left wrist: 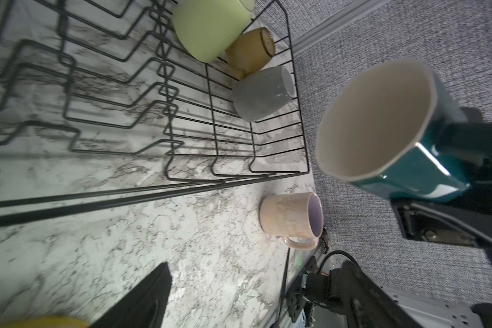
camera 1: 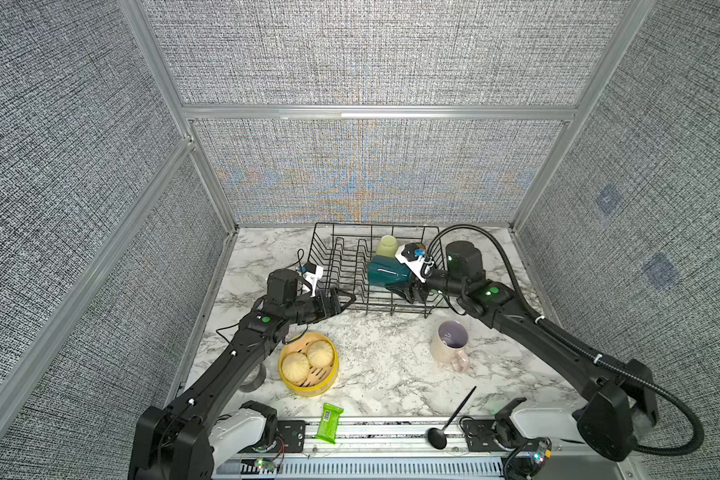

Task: Load the cups into the dish rack
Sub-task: 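Carry the dark-green mug with the right gripper into the rack while the left withdraws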

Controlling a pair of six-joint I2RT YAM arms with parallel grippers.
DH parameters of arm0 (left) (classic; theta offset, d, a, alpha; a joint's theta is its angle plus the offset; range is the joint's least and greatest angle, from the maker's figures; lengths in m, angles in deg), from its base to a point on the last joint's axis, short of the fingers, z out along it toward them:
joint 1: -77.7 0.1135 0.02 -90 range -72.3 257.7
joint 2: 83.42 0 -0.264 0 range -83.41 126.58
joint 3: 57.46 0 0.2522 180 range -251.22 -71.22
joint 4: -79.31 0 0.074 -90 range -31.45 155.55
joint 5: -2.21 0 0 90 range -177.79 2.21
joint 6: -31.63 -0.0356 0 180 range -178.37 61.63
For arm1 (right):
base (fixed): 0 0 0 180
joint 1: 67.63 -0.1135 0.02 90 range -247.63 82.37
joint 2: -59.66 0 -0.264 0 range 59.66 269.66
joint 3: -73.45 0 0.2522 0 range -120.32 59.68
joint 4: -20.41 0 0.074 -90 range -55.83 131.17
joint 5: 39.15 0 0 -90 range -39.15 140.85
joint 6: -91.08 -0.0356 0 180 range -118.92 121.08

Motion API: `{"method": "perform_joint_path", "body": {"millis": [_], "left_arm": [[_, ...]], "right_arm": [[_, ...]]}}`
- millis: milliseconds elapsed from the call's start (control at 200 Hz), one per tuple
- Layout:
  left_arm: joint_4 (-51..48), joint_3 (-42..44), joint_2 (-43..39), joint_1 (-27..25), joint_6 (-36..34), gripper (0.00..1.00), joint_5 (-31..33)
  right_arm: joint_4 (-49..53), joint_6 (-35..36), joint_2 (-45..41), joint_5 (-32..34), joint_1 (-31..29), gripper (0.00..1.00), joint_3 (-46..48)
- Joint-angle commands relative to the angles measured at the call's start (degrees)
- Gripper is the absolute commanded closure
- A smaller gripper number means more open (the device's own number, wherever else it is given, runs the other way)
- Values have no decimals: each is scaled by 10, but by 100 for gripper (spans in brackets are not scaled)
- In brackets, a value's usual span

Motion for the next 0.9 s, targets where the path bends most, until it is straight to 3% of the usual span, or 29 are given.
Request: {"method": "perform_joint_path", "body": {"millis": [0,375,580,890], "left_arm": [[-79,3,-29,1,-44,7,85],[-175,30,-172,1,-41,7,191],[-213,39,-200,1,-50,7,173],[-179,77,-205,1,-34,7,160]], "right_arm": [[51,27,29,62,0,68,-38],[271,70,192,160,0,68,-236],[362,71,283,182,0,65,-344],[486,102,390,226,-2,63,-459]]}}
